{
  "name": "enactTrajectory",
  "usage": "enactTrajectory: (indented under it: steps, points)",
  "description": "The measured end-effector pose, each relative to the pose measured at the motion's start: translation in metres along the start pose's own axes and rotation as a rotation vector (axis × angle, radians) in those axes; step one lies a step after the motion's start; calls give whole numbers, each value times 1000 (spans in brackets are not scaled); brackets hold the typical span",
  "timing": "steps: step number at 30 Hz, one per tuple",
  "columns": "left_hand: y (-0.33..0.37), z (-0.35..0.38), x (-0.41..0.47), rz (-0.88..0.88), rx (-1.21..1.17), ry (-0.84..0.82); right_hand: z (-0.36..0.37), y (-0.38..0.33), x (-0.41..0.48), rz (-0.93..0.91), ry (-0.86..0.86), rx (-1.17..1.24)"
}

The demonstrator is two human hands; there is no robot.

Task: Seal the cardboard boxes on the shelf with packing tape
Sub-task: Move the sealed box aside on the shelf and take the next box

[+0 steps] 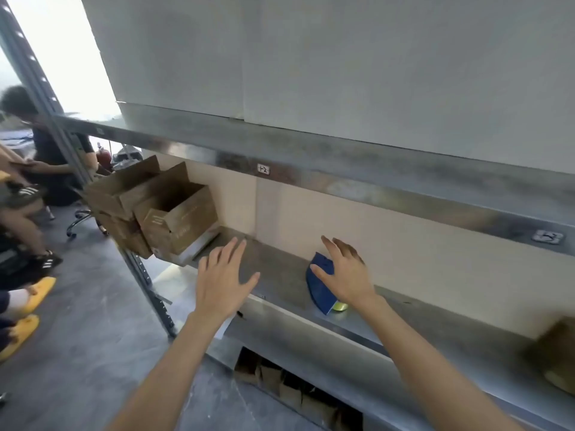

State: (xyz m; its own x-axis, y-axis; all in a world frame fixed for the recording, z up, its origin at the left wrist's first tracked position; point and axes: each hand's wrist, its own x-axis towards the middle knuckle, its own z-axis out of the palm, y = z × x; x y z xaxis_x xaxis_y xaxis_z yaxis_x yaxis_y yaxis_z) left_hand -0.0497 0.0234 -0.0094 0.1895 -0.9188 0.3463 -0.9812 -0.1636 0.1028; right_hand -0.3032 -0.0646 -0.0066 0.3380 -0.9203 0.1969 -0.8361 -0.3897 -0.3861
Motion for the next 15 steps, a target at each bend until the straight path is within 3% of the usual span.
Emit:
enactTrajectory:
  steps: [15]
  points:
    - [-157,30,99,-203,-69,68,82,-101,152,-146,-124,50]
